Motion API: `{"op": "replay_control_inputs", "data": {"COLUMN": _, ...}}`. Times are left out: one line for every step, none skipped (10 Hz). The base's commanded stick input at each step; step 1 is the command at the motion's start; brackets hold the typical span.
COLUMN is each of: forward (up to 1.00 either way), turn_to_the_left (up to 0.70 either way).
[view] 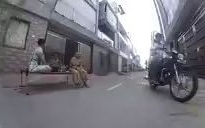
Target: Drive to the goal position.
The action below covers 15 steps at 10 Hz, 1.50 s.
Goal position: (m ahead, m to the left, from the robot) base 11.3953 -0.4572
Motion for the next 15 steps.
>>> {"op": "replay_control_inputs", "data": {"forward": 0.85, "turn_to_the_left": 0.0}}
{"op": "replay_control_inputs", "data": {"forward": 0.85, "turn_to_the_left": 0.0}}
{"op": "replay_control_inputs", "data": {"forward": 0.85, "turn_to_the_left": 0.0}}
{"op": "replay_control_inputs", "data": {"forward": 0.85, "turn_to_the_left": 0.0}}
{"op": "replay_control_inputs", "data": {"forward": 0.85, "turn_to_the_left": 0.0}}
{"op": "replay_control_inputs", "data": {"forward": 0.85, "turn_to_the_left": 0.0}}
{"op": "replay_control_inputs", "data": {"forward": 0.85, "turn_to_the_left": -0.32}}
{"op": "replay_control_inputs", "data": {"forward": 0.85, "turn_to_the_left": -0.34}}
{"op": "replay_control_inputs", "data": {"forward": 0.85, "turn_to_the_left": -0.34}}
{"op": "replay_control_inputs", "data": {"forward": 0.85, "turn_to_the_left": -0.34}}
{"op": "replay_control_inputs", "data": {"forward": 0.85, "turn_to_the_left": -0.34}}
{"op": "replay_control_inputs", "data": {"forward": 0.85, "turn_to_the_left": -0.34}}
{"op": "replay_control_inputs", "data": {"forward": 0.85, "turn_to_the_left": -0.34}}
{"op": "replay_control_inputs", "data": {"forward": 0.85, "turn_to_the_left": -0.34}}
{"op": "replay_control_inputs", "data": {"forward": 0.85, "turn_to_the_left": -0.34}}
